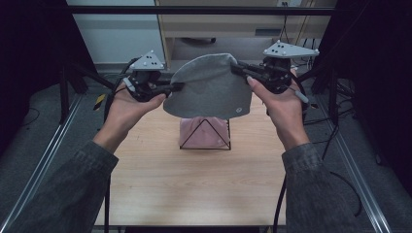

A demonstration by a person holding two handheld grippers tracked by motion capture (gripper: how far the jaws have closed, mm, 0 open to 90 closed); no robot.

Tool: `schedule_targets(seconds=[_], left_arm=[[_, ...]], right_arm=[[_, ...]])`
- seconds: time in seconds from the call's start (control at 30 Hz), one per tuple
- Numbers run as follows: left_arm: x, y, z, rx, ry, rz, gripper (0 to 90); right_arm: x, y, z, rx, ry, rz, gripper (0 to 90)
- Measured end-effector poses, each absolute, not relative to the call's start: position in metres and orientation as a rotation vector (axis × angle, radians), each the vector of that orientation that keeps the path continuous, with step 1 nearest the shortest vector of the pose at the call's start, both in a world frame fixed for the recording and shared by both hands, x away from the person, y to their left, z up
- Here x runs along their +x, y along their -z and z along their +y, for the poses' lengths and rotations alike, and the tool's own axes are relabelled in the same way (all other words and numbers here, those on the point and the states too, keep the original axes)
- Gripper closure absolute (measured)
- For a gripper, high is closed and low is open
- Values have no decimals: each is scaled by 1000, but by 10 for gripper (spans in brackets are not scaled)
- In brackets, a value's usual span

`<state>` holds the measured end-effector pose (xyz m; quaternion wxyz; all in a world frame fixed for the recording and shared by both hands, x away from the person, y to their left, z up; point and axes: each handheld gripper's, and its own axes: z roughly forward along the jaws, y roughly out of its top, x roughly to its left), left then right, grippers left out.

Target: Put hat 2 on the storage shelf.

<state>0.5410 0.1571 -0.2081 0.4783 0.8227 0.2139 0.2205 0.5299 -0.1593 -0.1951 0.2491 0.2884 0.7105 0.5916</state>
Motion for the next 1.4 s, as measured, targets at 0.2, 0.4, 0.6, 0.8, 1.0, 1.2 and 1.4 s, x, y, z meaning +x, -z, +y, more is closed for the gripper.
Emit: schedule_targets(seconds=[0.2, 0.4, 0.6, 0.8, 1.0, 1.2, 1.4], left_arm=[[567, 208, 155, 1951, -562, 532, 861], [580, 210, 150, 1882, -575, 559, 861], [596, 222, 148, 1868, -590, 581, 863], [609, 241, 148, 1877, -577, 614, 863], [618, 253, 144, 1909, -579, 634, 862], [629, 265, 142, 1919, -581, 661, 862], [633, 277, 144, 1930, -556, 682, 862]], right_arm=[[552, 197, -160, 810, -1624, 1876, 849], [565, 201, -160, 831, -1621, 1820, 849], [578, 208, -158, 852, -1604, 1823, 848], [595, 220, -157, 875, -1572, 1851, 845], [606, 231, -154, 904, -1538, 1868, 845], [616, 241, -151, 928, -1466, 1902, 845], [620, 252, -150, 950, -1459, 1912, 846]])
